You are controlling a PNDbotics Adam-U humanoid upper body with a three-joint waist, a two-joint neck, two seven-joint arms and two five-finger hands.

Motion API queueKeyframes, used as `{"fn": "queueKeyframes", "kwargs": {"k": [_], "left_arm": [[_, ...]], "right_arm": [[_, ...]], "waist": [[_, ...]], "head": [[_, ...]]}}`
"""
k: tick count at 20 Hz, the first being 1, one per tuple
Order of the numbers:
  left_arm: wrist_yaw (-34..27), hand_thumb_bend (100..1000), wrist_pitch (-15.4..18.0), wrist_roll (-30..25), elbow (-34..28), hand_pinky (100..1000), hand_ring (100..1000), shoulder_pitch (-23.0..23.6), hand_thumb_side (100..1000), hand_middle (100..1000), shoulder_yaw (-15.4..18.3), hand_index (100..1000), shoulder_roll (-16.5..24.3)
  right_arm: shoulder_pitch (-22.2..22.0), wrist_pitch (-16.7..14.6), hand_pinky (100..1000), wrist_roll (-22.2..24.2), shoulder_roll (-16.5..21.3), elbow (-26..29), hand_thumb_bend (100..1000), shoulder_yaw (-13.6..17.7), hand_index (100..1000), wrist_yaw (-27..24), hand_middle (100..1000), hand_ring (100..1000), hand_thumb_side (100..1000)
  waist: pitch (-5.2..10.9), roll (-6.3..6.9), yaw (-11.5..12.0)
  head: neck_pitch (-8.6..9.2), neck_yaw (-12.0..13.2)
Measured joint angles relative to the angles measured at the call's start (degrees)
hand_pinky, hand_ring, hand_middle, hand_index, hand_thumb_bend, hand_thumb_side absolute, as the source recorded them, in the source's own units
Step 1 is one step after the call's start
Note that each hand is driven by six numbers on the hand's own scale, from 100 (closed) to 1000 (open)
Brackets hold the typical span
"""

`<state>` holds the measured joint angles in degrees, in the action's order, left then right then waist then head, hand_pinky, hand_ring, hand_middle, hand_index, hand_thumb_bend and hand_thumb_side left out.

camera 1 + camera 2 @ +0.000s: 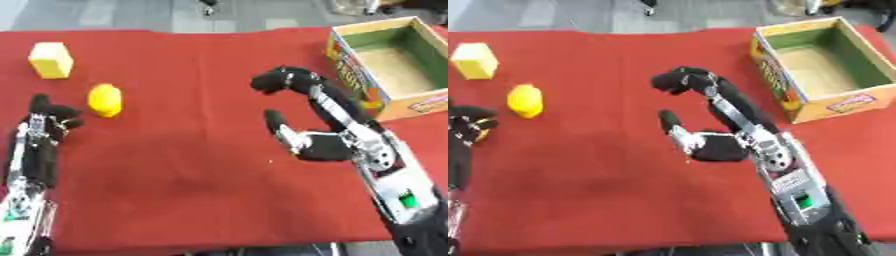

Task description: Pick up the objects with one hand, pass them to the other hand, and then place them into the box on the other side of the table.

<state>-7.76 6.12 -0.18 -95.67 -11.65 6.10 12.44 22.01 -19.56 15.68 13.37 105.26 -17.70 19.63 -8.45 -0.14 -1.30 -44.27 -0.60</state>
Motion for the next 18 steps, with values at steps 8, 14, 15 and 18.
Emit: {"fn": "queueKeyframes", "kwargs": {"k": [8, 14, 15, 18], "left_arm": [[7.00, 594, 4.03, -6.47, 1.61, 726, 671, -6.64, 675, 590, -4.06, 659, 11.28], [12.40, 689, 4.86, -11.94, 8.88, 766, 650, -14.07, 506, 660, -11.19, 788, 19.88], [13.38, 695, 4.61, -12.88, 10.33, 769, 647, -15.44, 471, 668, -12.66, 804, 21.35], [16.18, 692, 3.28, -15.71, 14.80, 772, 654, -18.71, 414, 674, -17.20, 814, 25.82]], "right_arm": [[-0.93, -0.20, 735, 0.60, 1.16, -0.05, 100, 0.00, 847, 0.02, 737, 777, 608], [-1.37, -0.43, 735, 1.00, 2.22, -0.26, 100, -0.17, 848, 0.11, 737, 777, 608], [-1.37, -0.49, 735, 1.07, 2.30, -0.36, 100, -0.26, 848, 0.12, 737, 777, 608], [-1.37, -0.53, 735, 1.15, 2.49, -0.39, 100, -0.32, 848, 0.19, 737, 777, 608]], "waist": [[0.69, 1.81, 1.09], [1.07, 2.81, 1.35], [1.07, 2.84, 1.34], [1.08, 2.84, 1.16]], "head": [[0.00, -0.94], [0.00, -1.96], [0.00, -2.01], [0.00, -2.04]]}}
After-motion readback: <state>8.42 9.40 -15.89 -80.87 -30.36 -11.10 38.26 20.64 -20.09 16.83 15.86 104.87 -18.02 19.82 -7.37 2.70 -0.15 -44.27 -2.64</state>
